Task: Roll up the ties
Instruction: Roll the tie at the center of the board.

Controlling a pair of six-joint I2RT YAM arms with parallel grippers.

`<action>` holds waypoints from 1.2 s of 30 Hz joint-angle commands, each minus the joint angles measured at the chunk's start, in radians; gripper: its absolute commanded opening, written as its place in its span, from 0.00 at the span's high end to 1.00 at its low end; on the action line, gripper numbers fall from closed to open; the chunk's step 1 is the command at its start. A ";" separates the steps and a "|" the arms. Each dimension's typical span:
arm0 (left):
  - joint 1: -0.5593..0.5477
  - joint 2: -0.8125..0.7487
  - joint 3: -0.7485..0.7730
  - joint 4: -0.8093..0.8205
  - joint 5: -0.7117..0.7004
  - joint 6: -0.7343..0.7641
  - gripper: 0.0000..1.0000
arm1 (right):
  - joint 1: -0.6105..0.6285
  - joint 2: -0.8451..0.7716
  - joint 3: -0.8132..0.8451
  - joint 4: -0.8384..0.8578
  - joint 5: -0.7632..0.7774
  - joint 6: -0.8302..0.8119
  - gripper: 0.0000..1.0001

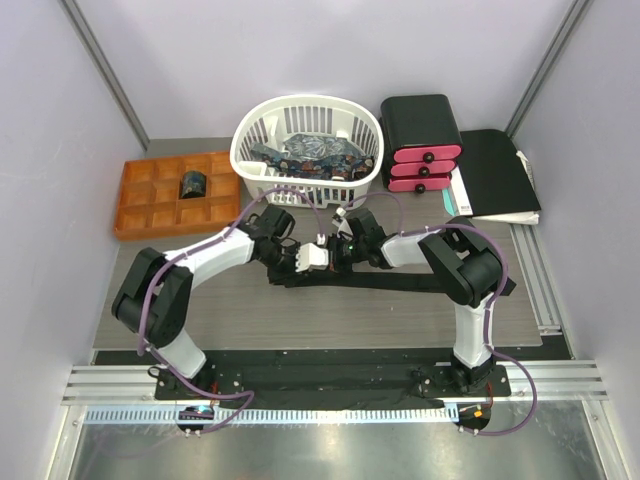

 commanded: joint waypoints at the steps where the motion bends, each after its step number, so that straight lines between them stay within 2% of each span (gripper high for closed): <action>1: -0.022 0.042 0.047 0.030 0.023 -0.036 0.67 | 0.001 0.026 0.005 -0.033 0.051 -0.029 0.99; 5: -0.051 0.088 0.071 0.047 -0.012 -0.062 0.66 | 0.000 0.016 0.005 -0.009 0.029 -0.003 0.98; 8: -0.056 0.124 0.078 0.048 -0.041 -0.071 0.67 | -0.005 0.003 0.002 0.004 0.005 0.015 0.93; 15: -0.057 0.145 0.065 0.042 -0.054 -0.062 0.71 | -0.025 -0.079 -0.055 0.042 -0.058 0.049 0.73; 20: -0.057 0.155 0.065 0.038 -0.055 -0.053 0.71 | -0.035 -0.130 -0.087 0.044 -0.086 0.042 0.67; 28: -0.057 0.161 0.070 0.021 -0.048 -0.042 0.71 | -0.035 -0.120 -0.087 0.116 -0.079 0.094 0.59; 36: -0.057 0.165 0.078 0.018 -0.049 -0.041 0.70 | -0.029 -0.052 -0.055 0.166 -0.072 0.127 0.60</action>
